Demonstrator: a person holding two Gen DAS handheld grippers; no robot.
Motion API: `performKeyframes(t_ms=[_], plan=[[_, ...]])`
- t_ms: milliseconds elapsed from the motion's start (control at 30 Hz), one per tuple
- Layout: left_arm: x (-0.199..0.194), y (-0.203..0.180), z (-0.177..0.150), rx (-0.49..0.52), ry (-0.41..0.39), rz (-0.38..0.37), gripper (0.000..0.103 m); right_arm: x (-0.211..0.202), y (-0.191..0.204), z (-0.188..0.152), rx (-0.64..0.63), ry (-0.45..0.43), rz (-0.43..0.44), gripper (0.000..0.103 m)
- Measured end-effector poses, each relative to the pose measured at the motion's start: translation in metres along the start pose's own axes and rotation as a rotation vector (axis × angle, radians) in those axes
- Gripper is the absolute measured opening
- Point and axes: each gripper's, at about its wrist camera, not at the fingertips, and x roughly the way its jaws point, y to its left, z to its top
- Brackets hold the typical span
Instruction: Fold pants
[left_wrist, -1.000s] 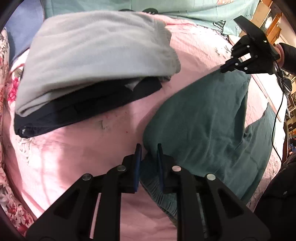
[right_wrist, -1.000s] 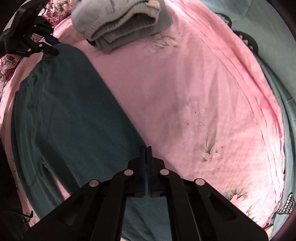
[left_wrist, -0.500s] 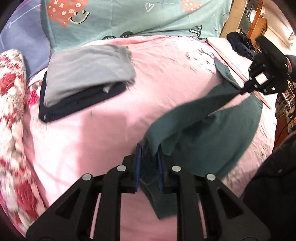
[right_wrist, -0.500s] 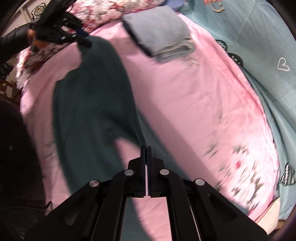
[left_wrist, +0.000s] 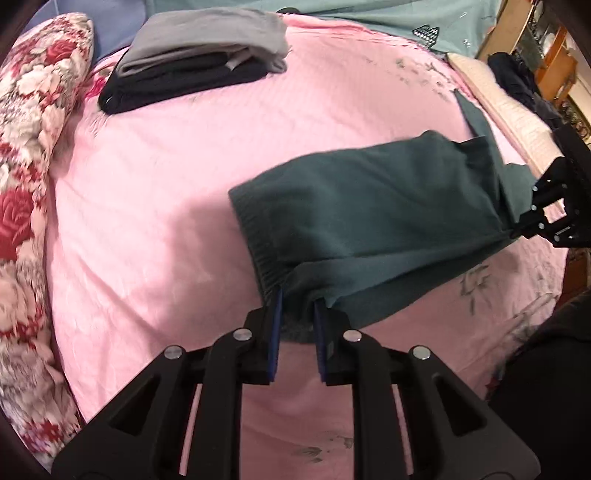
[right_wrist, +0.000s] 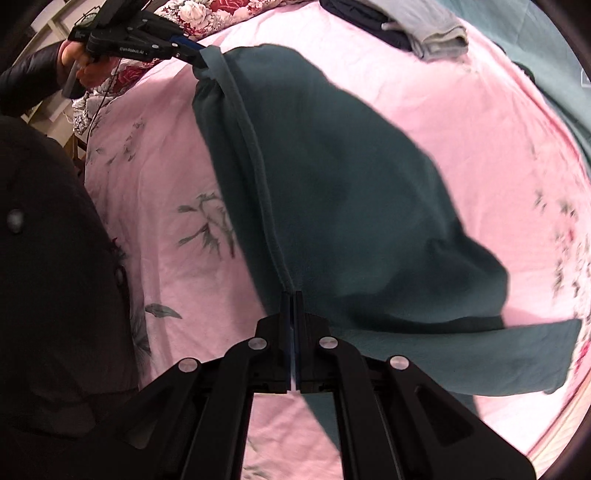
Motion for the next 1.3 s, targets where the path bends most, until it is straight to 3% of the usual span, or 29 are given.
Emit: performKeyframes(t_ms=[200, 267, 333, 400, 500, 567, 633, 733, 867, 933, 1067, 1133, 1200, 1300], plan=[[-0.013, -0.004, -0.015, 0.002, 0.006, 0.074, 0.039, 0.023, 0.012, -0.008, 0.008, 0.018, -0.021, 0.002], [-0.027, -0.009, -0.018, 0.028, -0.002, 0.105, 0.046, 0.027, 0.011, -0.009, 0.042, 0.023, -0.009, 0.01], [-0.046, -0.014, -0.014, 0.022, -0.039, 0.106, 0.049, 0.023, 0.011, -0.01, 0.09, 0.004, -0.006, 0.039], [-0.061, -0.019, -0.004, -0.005, -0.104, 0.075, 0.054, 0.014, 0.015, -0.012, 0.114, -0.031, -0.02, 0.05], [-0.06, -0.032, 0.021, -0.034, -0.194, -0.008, 0.056, -0.006, 0.014, -0.015, 0.177, -0.098, -0.041, 0.05], [-0.045, -0.04, 0.036, -0.057, -0.206, -0.042, 0.056, -0.024, 0.004, -0.013, 0.287, -0.198, -0.044, 0.05], [-0.018, -0.051, 0.051, -0.09, -0.191, -0.091, 0.055, -0.035, -0.009, -0.007, 0.388, -0.285, -0.036, 0.05], [0.016, -0.065, 0.048, -0.082, -0.112, -0.096, 0.051, -0.026, -0.022, 0.003, 0.511, -0.363, -0.042, 0.05], [0.038, -0.063, 0.007, -0.076, -0.003, -0.078, 0.051, 0.008, -0.026, -0.003, 0.578, -0.281, -0.056, 0.05], [0.031, -0.061, -0.011, -0.065, -0.011, -0.072, 0.052, 0.02, -0.025, -0.023, 0.622, -0.213, -0.046, 0.05], [0.019, -0.059, -0.01, -0.082, 0.023, -0.039, 0.052, 0.007, -0.027, -0.071, 0.731, -0.184, -0.025, 0.049], [0.005, -0.062, 0.002, -0.109, -0.022, -0.05, 0.058, -0.012, -0.036, -0.09, 0.814, -0.207, -0.038, 0.049], [-0.004, -0.069, 0.018, -0.12, -0.077, -0.056, 0.061, -0.041, -0.053, -0.099, 0.883, -0.278, -0.122, 0.05], [-0.007, -0.085, 0.038, -0.114, -0.123, -0.065, 0.065, -0.085, -0.108, -0.106, 1.034, -0.415, -0.339, 0.052]])
